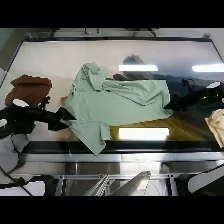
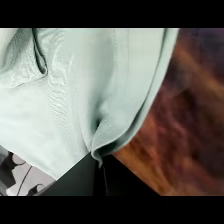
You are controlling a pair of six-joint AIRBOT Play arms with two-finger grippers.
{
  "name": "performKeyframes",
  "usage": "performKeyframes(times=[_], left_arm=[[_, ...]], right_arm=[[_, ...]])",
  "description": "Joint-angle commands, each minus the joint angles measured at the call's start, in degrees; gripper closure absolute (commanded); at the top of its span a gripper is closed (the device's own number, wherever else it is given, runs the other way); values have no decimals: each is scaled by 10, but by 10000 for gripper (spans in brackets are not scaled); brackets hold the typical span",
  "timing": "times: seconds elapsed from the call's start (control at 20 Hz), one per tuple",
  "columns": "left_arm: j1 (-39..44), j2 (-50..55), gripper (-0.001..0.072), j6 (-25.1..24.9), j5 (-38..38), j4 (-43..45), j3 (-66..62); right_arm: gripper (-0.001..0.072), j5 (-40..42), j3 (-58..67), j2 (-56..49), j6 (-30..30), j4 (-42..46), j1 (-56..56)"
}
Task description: Fold the shirts.
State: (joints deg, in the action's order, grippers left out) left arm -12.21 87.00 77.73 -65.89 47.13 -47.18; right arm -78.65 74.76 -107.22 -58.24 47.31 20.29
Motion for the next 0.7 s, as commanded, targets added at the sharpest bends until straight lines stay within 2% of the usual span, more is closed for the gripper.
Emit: performKeyframes(times=[0.0, 0.05, 0.1, 0.25, 0.4, 0.5, 0.65], left_arm=[[45, 69, 300, -13, 42, -21, -51], [55, 87, 557, -27, 19, -21, -71], [60, 94, 698, -38, 2, -21, -85], [57, 74, 691, -43, -30, -21, -113], [27, 8, 690, -48, -82, -22, -133], [5, -56, 690, -53, -139, -23, -160], [-27, -167, 689, -55, -203, -46, -216]], right_arm=[[692, -38, 1, 3, 0, -26, 0], [692, -50, 1, 5, 0, -26, 0], [692, -61, 1, 9, 0, -26, 1], [692, -79, 1, 29, 0, -26, 14], [692, -96, 1, 66, 0, -51, 49], [692, -108, 1, 101, 0, -138, 84], [691, -142, 1, 165, 41, -362, 130]])
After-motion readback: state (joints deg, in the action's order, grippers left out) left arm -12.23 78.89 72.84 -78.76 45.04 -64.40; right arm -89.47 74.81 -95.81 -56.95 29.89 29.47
